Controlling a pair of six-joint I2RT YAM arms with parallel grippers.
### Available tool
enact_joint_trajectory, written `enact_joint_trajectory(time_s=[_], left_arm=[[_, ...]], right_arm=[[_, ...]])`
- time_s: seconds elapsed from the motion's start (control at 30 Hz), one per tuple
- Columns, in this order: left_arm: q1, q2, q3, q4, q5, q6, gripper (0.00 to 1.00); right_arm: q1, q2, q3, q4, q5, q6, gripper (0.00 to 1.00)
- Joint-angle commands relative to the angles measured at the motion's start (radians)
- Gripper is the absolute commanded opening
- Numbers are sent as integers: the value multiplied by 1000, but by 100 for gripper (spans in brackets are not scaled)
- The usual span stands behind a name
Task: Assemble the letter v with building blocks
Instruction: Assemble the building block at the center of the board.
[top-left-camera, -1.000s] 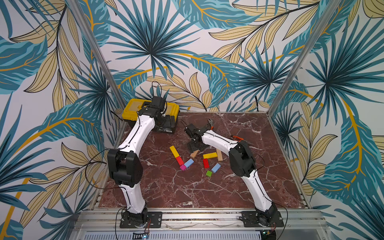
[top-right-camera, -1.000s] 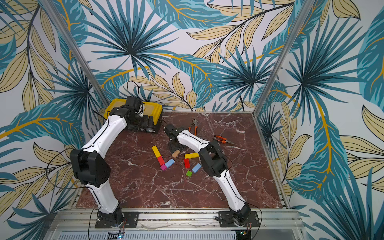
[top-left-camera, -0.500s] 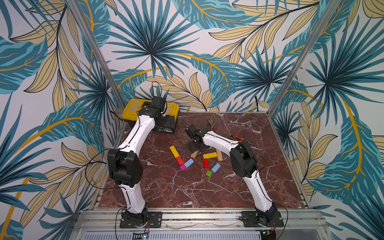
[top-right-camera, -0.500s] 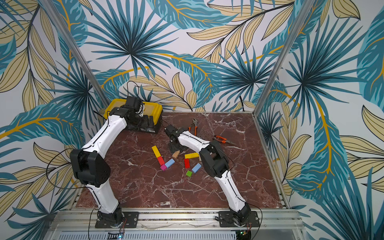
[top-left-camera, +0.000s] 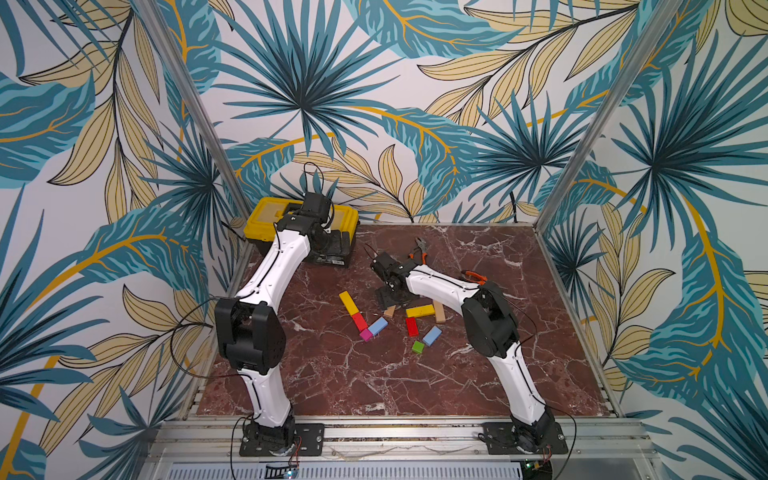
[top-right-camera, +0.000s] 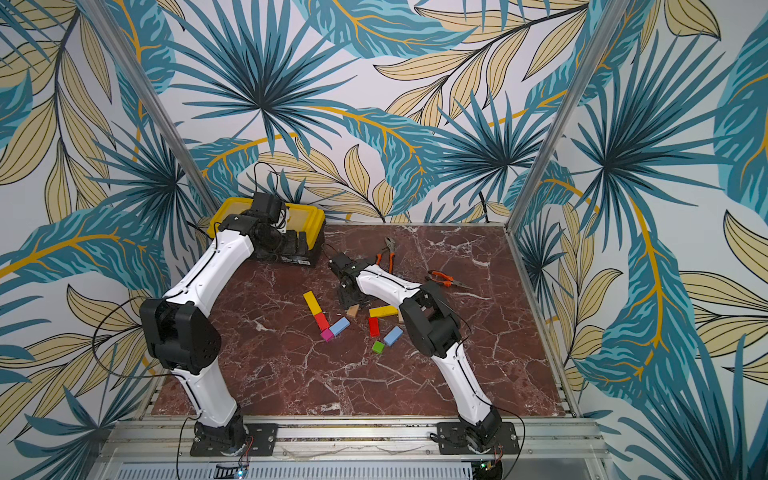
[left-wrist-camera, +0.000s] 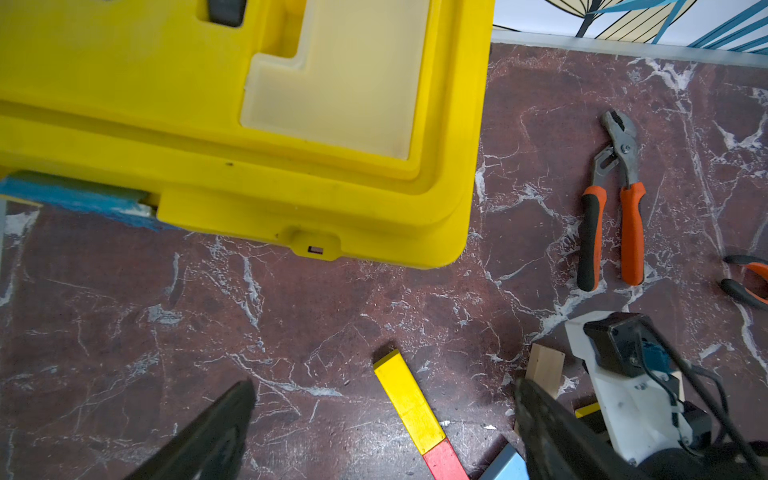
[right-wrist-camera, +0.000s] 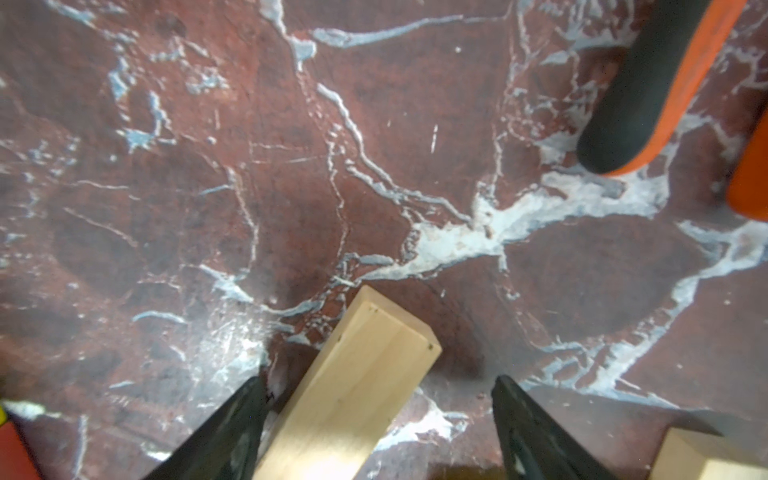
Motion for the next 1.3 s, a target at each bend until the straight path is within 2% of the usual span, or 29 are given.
enact_joint_trajectory(time_s=[0.0,0.17,0.53,0.83,1.1,1.27], left_arm=[[5,-10,-11,7,4,9,99],[5,-10,-10,7,5,9,99],[6,-14,-11,7,9,9,99],[6,-23,-16,8,13,9,99],[6,-28,-17,8,19,10,99],[6,-30,-17,7,23,10,99]], right_arm=[[8,-8,-17,-7,-24,16,82],[7,-8,-27,11,-58,42,66],[7,-31,-71,65,-107,126,46],[7,-91,-176,160,-63,267,24],[7,-108,-214,209,-48,359,13],[6,-113,-230,211,-47,436,11]])
